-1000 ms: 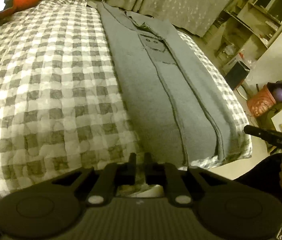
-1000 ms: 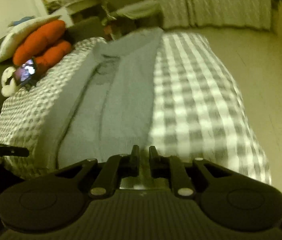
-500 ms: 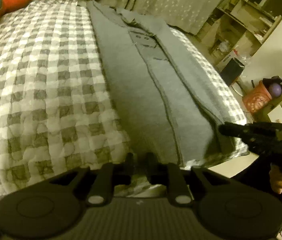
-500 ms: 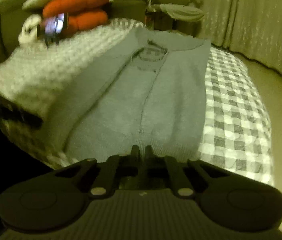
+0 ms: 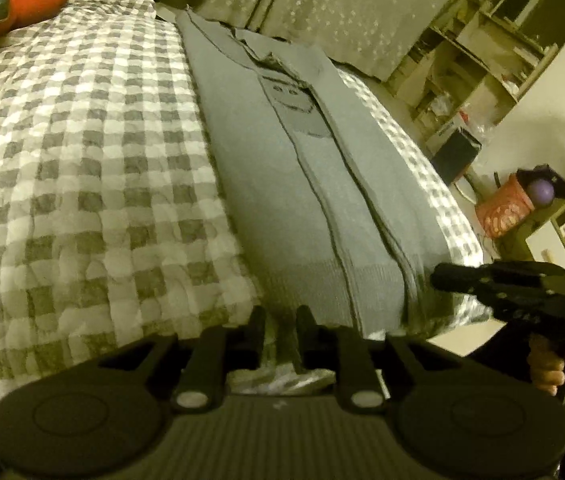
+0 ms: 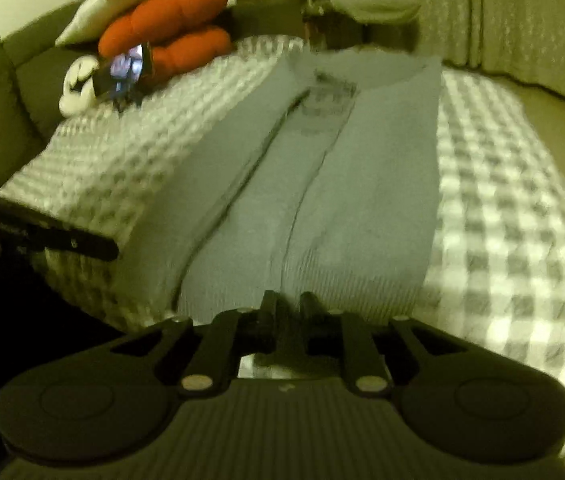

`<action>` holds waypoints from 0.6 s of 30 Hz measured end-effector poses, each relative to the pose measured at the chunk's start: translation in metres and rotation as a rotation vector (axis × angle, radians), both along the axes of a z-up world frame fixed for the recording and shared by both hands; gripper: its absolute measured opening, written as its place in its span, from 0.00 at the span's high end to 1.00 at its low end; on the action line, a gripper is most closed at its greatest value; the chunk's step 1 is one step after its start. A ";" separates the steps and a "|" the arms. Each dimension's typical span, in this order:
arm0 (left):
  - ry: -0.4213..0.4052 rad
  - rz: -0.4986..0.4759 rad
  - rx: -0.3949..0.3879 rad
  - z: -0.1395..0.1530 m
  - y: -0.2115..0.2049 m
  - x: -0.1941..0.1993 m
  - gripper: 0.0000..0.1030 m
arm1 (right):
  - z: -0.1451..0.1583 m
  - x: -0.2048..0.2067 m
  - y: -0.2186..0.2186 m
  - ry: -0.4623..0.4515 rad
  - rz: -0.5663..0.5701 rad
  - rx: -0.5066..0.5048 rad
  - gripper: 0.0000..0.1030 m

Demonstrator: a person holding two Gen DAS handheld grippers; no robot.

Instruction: Fold clothes

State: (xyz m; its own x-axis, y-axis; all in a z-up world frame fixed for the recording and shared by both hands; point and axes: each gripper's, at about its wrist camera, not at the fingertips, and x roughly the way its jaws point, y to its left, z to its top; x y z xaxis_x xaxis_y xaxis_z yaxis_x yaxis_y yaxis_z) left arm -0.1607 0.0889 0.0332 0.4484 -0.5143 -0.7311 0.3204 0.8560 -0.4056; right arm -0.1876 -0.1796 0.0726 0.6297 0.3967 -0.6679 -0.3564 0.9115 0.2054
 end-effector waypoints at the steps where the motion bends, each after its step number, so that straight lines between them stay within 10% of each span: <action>1: -0.002 0.006 -0.008 0.001 0.001 0.002 0.80 | 0.004 0.000 0.001 -0.013 0.004 0.008 0.82; 8: 0.003 0.027 -0.047 0.005 0.003 0.024 0.76 | 0.024 0.014 0.015 -0.083 0.058 0.031 0.64; 18: -0.079 0.076 0.049 -0.001 0.001 0.045 0.70 | 0.019 0.090 0.021 -0.105 0.026 0.040 0.64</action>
